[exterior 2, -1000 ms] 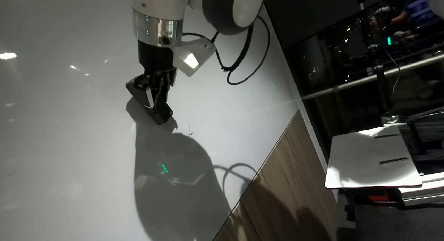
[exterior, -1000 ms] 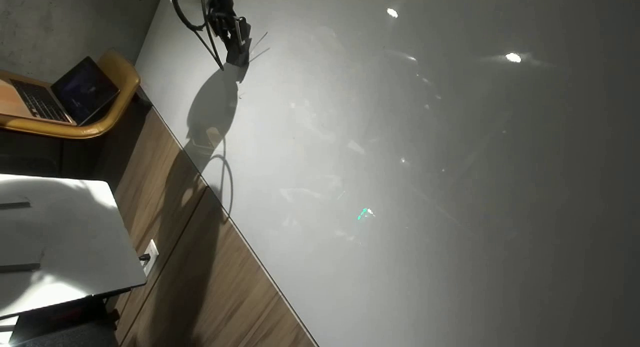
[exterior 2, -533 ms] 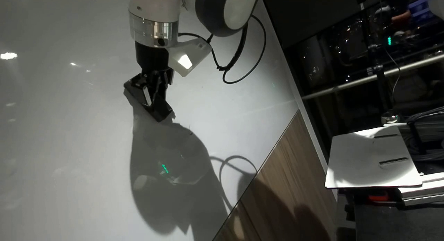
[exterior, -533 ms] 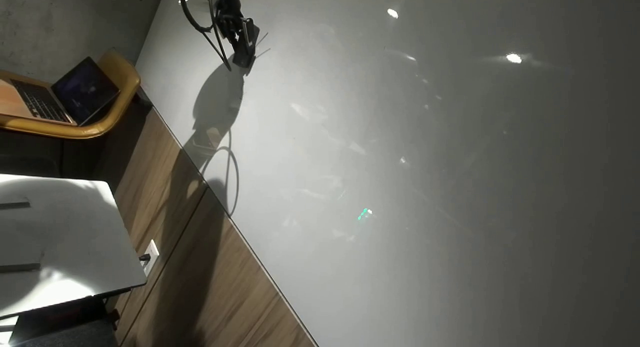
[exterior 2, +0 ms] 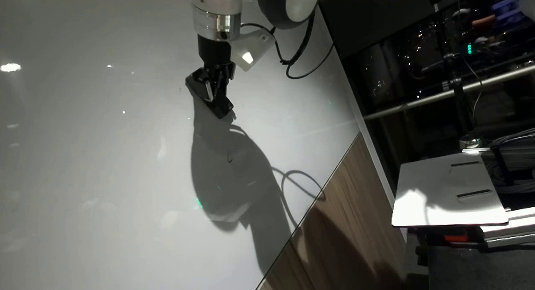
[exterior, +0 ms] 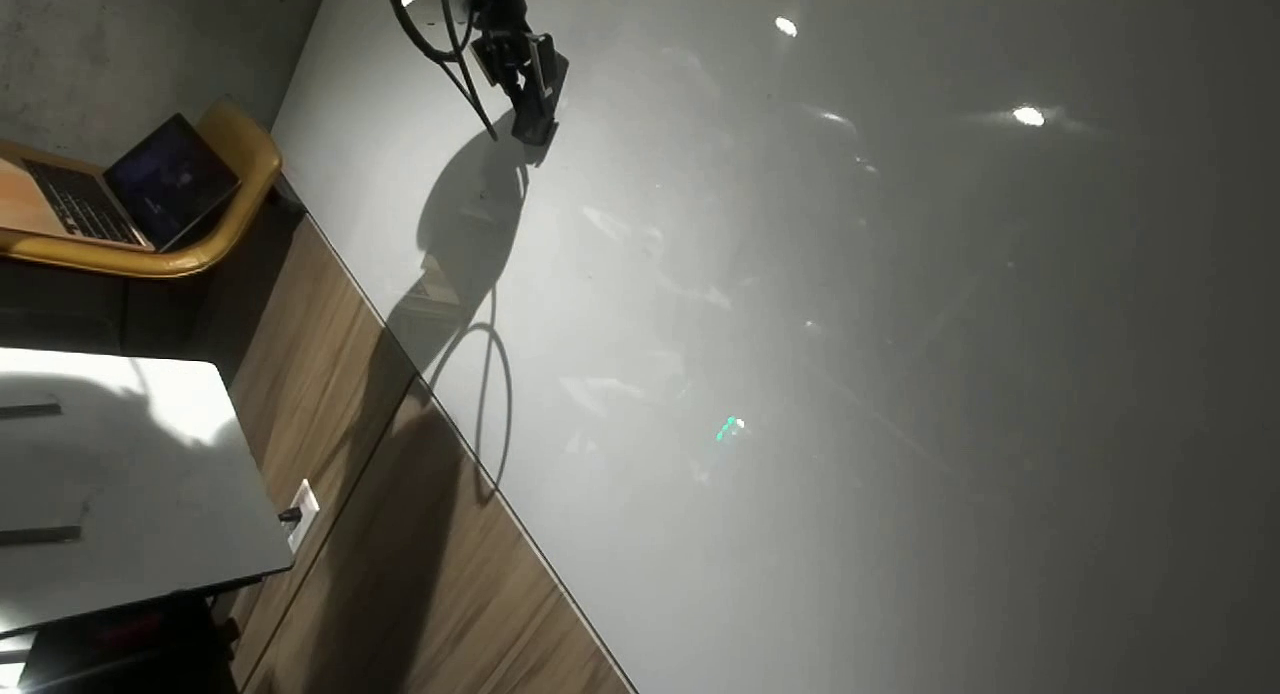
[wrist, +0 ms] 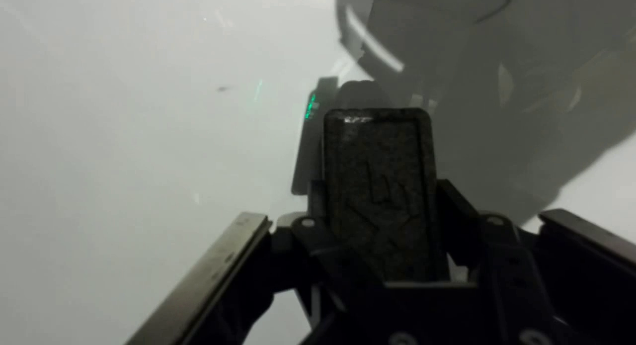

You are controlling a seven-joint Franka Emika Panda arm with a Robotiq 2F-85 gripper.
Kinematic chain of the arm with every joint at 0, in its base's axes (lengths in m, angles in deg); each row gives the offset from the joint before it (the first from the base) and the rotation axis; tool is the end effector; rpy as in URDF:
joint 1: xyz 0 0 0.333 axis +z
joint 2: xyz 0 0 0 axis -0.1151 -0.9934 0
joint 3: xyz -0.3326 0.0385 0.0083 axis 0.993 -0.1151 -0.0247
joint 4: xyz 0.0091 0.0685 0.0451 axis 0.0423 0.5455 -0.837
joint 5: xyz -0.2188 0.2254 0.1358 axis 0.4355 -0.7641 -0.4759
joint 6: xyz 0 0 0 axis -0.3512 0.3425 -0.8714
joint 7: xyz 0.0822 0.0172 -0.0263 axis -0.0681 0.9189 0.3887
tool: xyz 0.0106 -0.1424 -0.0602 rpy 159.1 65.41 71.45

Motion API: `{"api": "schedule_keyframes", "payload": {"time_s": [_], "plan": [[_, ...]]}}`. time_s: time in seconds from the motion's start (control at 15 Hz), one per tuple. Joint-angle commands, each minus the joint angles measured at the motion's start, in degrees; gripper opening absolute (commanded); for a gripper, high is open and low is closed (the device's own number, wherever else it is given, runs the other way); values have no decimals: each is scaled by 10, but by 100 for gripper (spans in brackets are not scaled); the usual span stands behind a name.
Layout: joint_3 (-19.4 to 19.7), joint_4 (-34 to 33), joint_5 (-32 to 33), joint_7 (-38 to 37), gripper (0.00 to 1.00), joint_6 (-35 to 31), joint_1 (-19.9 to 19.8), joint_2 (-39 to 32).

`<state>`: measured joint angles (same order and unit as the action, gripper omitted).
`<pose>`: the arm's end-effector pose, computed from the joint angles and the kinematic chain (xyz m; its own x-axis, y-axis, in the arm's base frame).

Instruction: Use the duster to erase the writings on the board

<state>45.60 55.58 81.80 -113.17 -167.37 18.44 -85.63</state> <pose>0.5277 0.2087 0.5598 0.6211 0.2538 0.7415 -0.0033 -0.9453 0.3263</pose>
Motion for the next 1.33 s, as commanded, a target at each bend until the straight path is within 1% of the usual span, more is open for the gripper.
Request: {"api": "schedule_keyframes", "payload": {"time_s": [0.0,0.13,0.2,0.47,0.73,1.0,1.27], "plan": [[42,21,9,41,30,-45,-50,17],[37,64,11,30,30,-55,-51,28],[32,86,23,15,30,-60,-53,32],[25,121,34,-6,30,-58,-48,16],[9,115,24,-24,30,-56,-35,-10],[-8,104,14,-43,30,-57,-17,-21],[-24,79,22,-71,30,-53,0,-39]]}}
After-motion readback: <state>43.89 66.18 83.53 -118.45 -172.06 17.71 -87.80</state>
